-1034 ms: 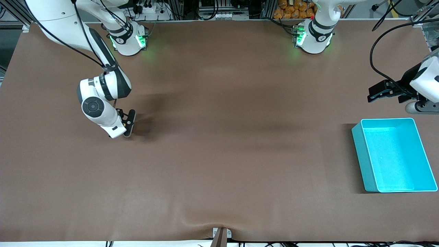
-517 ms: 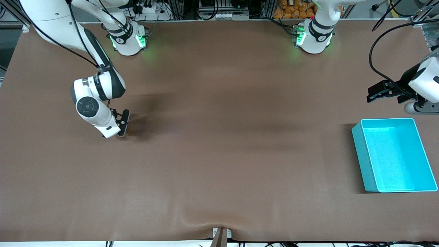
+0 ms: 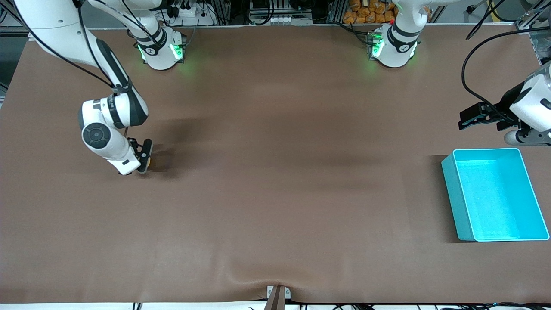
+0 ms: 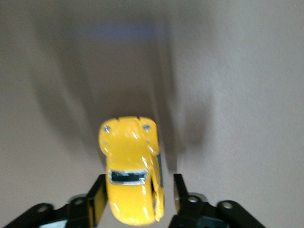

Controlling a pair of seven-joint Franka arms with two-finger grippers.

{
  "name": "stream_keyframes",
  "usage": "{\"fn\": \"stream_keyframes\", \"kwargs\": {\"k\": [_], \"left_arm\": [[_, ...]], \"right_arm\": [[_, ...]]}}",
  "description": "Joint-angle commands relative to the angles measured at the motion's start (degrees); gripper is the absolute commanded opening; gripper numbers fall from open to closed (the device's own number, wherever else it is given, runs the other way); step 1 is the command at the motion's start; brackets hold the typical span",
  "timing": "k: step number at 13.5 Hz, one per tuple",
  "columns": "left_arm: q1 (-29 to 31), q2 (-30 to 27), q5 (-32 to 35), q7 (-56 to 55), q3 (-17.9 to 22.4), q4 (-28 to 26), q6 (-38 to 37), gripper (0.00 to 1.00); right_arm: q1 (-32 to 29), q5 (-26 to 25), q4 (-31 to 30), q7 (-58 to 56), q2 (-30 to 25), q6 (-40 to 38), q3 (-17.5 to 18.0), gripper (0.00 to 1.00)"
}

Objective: Wind and store yellow beetle car
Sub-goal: 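Release the car with the right gripper while the left gripper moves out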

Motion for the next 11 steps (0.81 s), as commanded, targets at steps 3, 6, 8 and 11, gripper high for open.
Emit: {"fn": "stream_keyframes", "kwargs": {"k": [3,6,8,11], "left_arm": [[3.1,2.0,1.2,-1.1,0.1,0.5,0.4,1.00],[5.9,3.3,1.3,-1.4,0.1,0.6,0.6,1.00],[7.6,4.3,1.0,-1.5,0.1,0.7,1.4,1.00],[9.4,6.5,0.8,-3.9,0.1,0.7,3.8,1.00]], "right_arm": [[-2.8,1.5,5.7,-4.3,-7.4,-17.0,1.1,1.00],[-4.6,7.9,9.3,-11.3,-8.4,-25.2,0.6,1.00],[-6.8,8.0,10.5,-13.9,-8.5,-26.8,0.6,1.00],[-9.9,8.0,11.3,-16.9,-8.6,-27.7,0.6,1.00]]}}
